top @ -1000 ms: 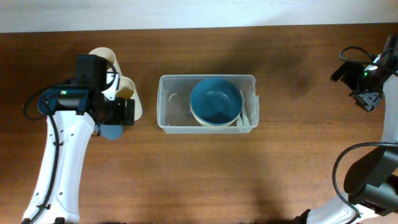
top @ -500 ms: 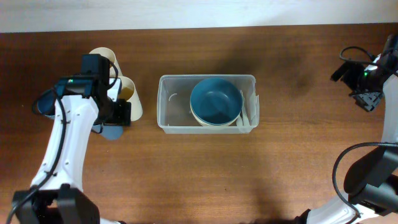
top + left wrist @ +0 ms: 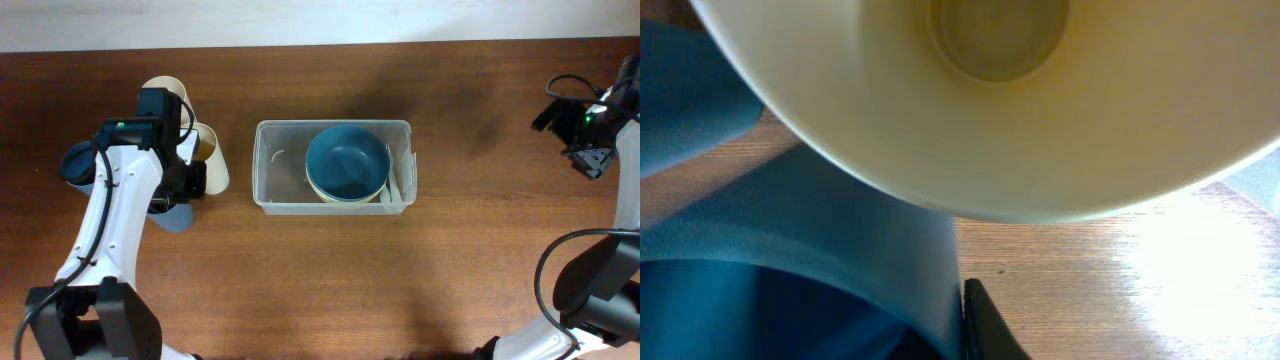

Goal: Pack container
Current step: 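Lift the blue cup and carry it right over the container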

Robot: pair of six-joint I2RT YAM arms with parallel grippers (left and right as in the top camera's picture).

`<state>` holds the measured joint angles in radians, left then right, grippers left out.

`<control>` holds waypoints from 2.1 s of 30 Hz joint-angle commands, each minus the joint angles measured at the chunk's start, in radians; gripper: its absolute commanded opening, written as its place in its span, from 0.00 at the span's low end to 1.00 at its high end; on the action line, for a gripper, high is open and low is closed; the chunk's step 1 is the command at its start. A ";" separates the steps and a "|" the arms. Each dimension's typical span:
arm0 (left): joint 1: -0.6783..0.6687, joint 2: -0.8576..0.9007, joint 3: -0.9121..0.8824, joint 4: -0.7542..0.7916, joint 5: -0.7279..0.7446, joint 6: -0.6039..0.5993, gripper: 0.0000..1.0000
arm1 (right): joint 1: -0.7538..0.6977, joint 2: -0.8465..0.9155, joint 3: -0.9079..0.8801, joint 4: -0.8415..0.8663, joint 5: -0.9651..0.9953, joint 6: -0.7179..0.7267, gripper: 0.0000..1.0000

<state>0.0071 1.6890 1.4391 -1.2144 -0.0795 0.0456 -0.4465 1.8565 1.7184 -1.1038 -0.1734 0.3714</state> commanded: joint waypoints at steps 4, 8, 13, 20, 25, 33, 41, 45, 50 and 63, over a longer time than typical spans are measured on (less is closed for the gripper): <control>0.003 0.009 0.013 -0.026 0.004 0.000 0.02 | -0.005 0.002 0.003 0.000 0.009 0.011 0.99; 0.002 0.004 0.013 -0.050 0.004 -0.029 0.02 | -0.005 0.002 0.003 0.000 0.009 0.011 0.99; 0.002 -0.020 0.026 -0.082 0.005 -0.061 0.02 | -0.005 0.002 0.003 0.000 0.009 0.011 0.99; 0.002 -0.107 0.083 -0.137 0.043 -0.087 0.01 | -0.005 0.002 0.003 0.000 0.009 0.011 0.99; 0.002 -0.219 0.158 -0.169 0.154 -0.083 0.02 | -0.005 0.002 0.003 0.000 0.009 0.011 0.99; 0.002 -0.428 0.206 -0.225 0.254 -0.075 0.02 | -0.005 0.002 0.003 0.000 0.009 0.011 0.99; 0.001 -0.549 0.206 -0.161 0.506 0.005 0.02 | -0.005 0.002 0.003 0.000 0.010 0.011 0.99; -0.042 -0.539 0.206 -0.019 0.525 0.005 0.02 | -0.005 0.002 0.003 0.000 0.009 0.011 0.99; -0.142 -0.430 0.206 0.098 0.524 0.005 0.02 | -0.005 0.002 0.003 0.000 0.009 0.011 0.99; -0.237 -0.114 0.207 0.194 0.411 0.005 0.02 | -0.005 0.002 0.003 0.000 0.009 0.011 0.99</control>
<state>-0.2272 1.5578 1.6344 -1.0248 0.3614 0.0315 -0.4465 1.8565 1.7184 -1.1038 -0.1734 0.3740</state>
